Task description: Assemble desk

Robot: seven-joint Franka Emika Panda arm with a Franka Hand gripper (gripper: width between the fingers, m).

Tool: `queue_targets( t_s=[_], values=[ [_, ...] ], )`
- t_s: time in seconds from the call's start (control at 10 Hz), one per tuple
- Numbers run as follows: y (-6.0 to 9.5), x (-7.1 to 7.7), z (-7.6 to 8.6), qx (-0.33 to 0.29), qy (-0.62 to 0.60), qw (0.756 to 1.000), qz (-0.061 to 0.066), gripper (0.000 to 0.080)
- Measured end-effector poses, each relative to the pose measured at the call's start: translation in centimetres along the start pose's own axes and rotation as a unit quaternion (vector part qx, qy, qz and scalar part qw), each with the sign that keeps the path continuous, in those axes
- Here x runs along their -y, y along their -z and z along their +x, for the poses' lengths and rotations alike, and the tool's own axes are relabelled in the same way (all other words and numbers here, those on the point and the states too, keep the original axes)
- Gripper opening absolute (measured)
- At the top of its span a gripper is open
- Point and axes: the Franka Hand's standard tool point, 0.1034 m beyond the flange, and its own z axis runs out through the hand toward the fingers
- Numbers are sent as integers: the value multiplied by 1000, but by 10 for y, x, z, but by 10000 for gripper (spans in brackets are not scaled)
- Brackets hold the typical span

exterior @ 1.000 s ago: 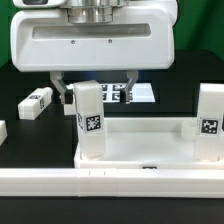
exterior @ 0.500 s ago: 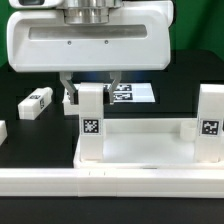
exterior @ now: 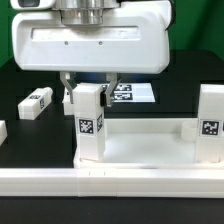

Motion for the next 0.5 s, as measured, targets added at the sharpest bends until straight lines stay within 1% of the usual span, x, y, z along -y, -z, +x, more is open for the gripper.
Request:
queue_targets(
  t_s=[0.1,0.3,0.4,0.5],
  values=[
    [0,0,0,-3,-43,999,3,289],
    [-1,3,0,-6,-166,986,4,289],
    [-1,4,0,-6,-209,978,4,290],
    [-1,7,-1,-6,-273,962,3,290]
  ],
)
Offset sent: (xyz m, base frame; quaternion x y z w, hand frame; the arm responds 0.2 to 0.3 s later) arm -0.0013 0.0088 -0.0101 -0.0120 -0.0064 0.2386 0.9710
